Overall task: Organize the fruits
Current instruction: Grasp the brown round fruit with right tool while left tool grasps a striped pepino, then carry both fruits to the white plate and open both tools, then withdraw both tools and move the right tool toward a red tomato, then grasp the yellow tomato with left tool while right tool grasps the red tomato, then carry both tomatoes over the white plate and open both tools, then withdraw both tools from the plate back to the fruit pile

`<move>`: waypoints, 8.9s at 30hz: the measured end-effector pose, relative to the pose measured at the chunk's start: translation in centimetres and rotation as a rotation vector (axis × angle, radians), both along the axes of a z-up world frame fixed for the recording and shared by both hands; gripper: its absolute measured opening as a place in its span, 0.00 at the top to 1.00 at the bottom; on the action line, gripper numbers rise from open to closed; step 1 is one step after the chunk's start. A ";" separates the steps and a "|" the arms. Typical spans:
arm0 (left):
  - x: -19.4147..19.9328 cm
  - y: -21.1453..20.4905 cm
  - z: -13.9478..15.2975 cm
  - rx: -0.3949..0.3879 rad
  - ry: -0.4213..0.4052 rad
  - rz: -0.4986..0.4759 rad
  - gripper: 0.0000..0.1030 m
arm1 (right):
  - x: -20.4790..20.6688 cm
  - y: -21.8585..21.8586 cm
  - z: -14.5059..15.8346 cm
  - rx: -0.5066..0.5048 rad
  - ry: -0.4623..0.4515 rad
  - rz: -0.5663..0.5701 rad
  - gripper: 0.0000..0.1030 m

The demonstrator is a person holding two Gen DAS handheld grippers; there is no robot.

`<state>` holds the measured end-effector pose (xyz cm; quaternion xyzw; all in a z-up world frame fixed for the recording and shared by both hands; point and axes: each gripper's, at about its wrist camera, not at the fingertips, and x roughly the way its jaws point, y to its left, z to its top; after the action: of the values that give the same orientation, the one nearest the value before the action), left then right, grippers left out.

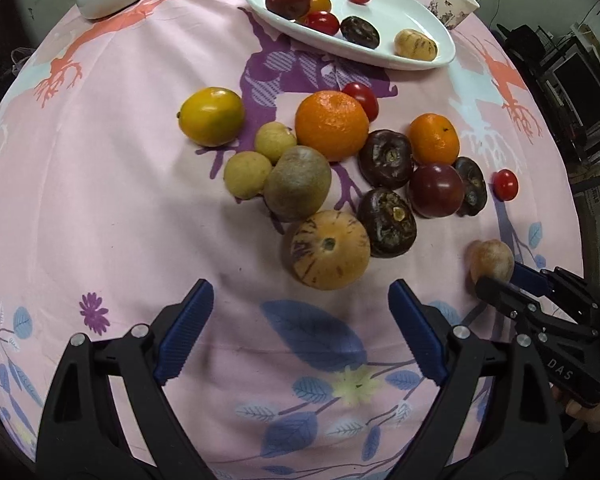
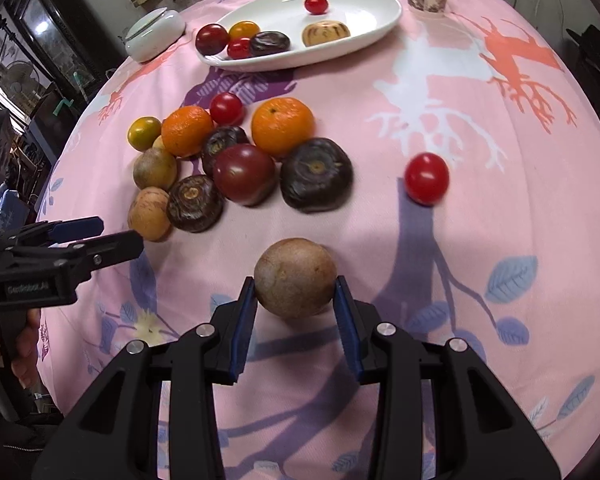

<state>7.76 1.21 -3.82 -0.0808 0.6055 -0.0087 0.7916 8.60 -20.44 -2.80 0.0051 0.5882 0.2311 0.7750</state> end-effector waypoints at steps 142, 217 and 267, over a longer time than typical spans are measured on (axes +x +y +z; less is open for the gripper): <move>7.9 7.0 -1.0 -0.012 -0.027 0.143 0.42 | 4.7 -4.3 0.4 0.118 0.067 -0.212 0.34; 11.2 3.8 7.4 -0.053 -0.238 0.028 0.59 | 12.4 0.6 6.5 0.116 -0.173 -0.090 0.73; 5.9 5.1 3.9 -0.046 -0.089 0.131 0.23 | 8.0 -3.1 1.6 0.070 -0.011 -0.226 0.38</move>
<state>13.66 6.32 0.05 -0.1377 0.5628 0.0256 0.8146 16.60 -23.57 -1.25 0.0969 0.5711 0.1626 0.7987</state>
